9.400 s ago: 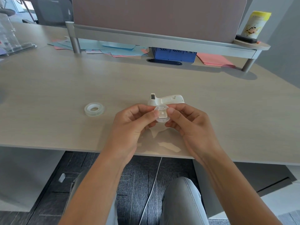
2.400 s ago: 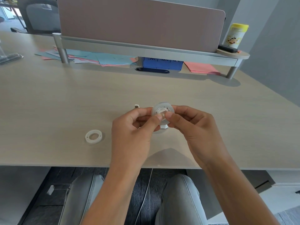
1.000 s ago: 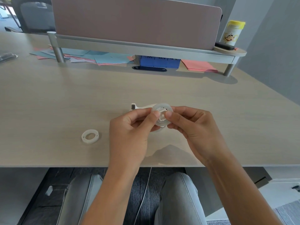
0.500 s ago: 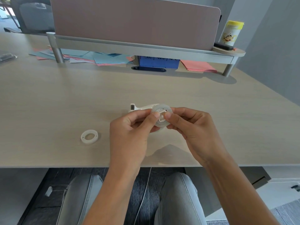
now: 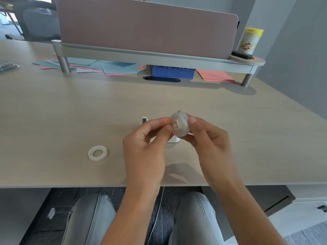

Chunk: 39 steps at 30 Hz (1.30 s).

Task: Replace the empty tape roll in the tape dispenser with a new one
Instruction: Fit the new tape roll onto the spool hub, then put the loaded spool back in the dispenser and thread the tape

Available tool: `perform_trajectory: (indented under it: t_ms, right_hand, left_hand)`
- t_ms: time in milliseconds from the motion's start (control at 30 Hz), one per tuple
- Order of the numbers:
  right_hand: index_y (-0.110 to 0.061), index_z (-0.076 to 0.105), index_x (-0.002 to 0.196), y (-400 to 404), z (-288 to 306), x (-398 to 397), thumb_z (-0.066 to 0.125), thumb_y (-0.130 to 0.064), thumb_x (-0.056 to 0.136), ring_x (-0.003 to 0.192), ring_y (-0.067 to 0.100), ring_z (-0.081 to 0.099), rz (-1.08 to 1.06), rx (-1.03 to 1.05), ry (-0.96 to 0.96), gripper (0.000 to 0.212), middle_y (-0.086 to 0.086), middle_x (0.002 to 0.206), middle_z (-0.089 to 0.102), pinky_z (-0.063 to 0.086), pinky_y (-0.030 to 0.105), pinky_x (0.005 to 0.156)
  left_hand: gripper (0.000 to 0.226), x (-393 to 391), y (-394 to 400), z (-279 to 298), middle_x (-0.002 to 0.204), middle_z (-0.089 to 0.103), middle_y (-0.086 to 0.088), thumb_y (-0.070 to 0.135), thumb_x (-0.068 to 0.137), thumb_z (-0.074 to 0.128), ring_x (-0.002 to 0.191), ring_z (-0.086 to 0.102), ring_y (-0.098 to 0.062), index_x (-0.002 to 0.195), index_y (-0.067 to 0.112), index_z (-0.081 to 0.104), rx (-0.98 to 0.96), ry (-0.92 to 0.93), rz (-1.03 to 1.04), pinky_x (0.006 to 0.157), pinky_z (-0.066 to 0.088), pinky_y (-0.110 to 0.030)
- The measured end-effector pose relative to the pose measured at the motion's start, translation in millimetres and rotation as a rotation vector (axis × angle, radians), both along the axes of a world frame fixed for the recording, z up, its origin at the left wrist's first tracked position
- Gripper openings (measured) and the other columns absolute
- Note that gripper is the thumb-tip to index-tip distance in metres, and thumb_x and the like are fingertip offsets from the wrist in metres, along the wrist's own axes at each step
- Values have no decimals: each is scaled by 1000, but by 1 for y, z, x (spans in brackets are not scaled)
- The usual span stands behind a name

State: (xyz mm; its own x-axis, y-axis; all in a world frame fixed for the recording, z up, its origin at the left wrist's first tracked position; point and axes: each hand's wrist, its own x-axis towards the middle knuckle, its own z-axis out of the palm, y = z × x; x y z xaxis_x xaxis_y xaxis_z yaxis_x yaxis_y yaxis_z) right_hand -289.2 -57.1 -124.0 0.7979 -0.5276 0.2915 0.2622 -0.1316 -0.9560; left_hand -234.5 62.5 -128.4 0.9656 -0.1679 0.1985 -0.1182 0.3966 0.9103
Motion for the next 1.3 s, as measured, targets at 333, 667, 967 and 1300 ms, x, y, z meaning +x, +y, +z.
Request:
perform_trajectory:
  t_ms: [333, 667, 967, 1300]
  right_hand:
    - [-10, 81, 111, -10, 11, 0, 77, -11, 90, 91, 12, 78, 19, 10, -6, 22, 4, 100, 85, 62, 30, 88]
    - [-5, 81, 103, -27, 13, 14, 79, -13, 90, 81, 8, 75, 112, -93, 110, 15, 5, 94, 84, 60, 21, 82]
    - [-14, 77, 102, -42, 20, 45, 80, -20, 91, 75, 7, 71, -49, -246, 133, 13, -2, 95, 81, 56, 16, 73]
    - [-15, 80, 100, -58, 18, 69, 82, -17, 88, 94, 21, 79, 61, -381, 279, 13, -1, 99, 83, 63, 38, 90]
  left_hand:
    - [14, 11, 6, 3, 93, 84, 1, 16, 91, 75, 92, 78, -21, 101, 22, 83, 134, -21, -93, 88, 63, -40]
    - [12, 23, 2, 3, 76, 79, 8, 15, 93, 75, 66, 72, -6, 97, 24, 82, 272, -157, 4, 67, 57, -19]
    - [34, 33, 6, -3, 111, 65, 2, 14, 90, 75, 98, 60, -16, 123, 18, 70, 521, -372, 407, 85, 48, -21]
    - [64, 51, 12, -31, 134, 54, 5, 41, 83, 76, 128, 53, -23, 141, 29, 51, 900, -172, 216, 101, 45, -39]
